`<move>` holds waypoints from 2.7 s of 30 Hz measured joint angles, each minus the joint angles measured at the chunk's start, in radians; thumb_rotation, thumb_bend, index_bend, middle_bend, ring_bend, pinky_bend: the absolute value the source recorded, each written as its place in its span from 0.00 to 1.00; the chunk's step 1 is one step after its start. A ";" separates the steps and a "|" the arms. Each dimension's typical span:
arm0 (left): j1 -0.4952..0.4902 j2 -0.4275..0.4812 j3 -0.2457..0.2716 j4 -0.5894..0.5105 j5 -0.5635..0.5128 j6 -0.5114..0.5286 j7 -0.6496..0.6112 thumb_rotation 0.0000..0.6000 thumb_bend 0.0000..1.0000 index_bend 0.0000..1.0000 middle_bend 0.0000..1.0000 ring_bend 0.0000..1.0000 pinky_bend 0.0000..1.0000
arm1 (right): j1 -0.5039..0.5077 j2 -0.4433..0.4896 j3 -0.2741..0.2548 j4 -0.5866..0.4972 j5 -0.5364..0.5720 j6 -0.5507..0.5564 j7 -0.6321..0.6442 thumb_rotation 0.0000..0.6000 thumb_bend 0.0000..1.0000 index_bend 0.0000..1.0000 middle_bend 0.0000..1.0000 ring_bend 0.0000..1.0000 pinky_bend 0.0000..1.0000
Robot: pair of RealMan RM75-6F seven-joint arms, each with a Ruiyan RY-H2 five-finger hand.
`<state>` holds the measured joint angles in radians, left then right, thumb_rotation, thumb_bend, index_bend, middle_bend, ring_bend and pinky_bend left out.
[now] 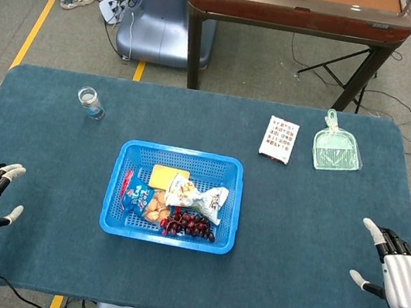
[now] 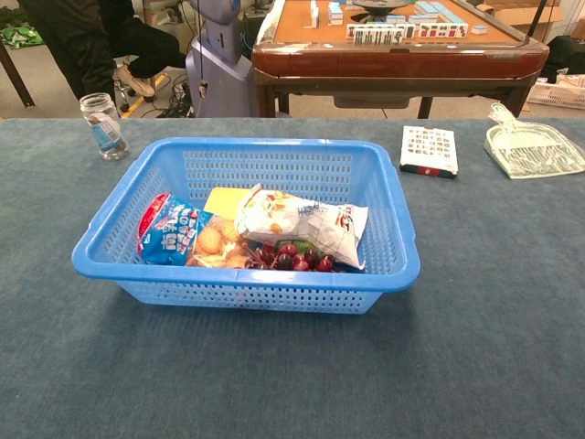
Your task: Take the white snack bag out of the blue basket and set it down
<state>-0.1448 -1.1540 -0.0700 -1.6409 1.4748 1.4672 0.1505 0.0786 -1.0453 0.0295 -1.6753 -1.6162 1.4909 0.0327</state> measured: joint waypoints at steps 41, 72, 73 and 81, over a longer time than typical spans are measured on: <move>0.043 0.045 0.012 -0.047 0.041 0.074 0.011 1.00 0.27 0.26 0.21 0.16 0.24 | 0.786 -0.323 0.200 0.124 0.118 -0.755 -0.021 1.00 0.05 0.10 0.23 0.18 0.29; 0.074 0.045 0.018 -0.004 0.029 0.087 -0.045 1.00 0.27 0.26 0.21 0.16 0.24 | 0.977 -0.659 0.154 0.525 0.273 -0.891 -0.093 1.00 0.35 0.38 0.41 0.38 0.53; 0.074 0.045 0.018 -0.003 0.028 0.086 -0.046 1.00 0.27 0.26 0.21 0.16 0.24 | 0.975 -0.662 0.153 0.528 0.269 -0.879 -0.089 1.00 0.39 0.44 0.44 0.42 0.60; 0.072 0.042 0.014 -0.001 0.033 0.087 -0.048 1.00 0.27 0.26 0.21 0.16 0.24 | 0.952 -0.647 0.160 0.517 0.203 -0.746 0.013 1.00 0.46 0.54 0.51 0.51 0.71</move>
<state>-0.0729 -1.1117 -0.0561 -1.6416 1.5076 1.5542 0.1028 1.0303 -1.6927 0.1893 -1.1583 -1.4136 0.7445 0.0454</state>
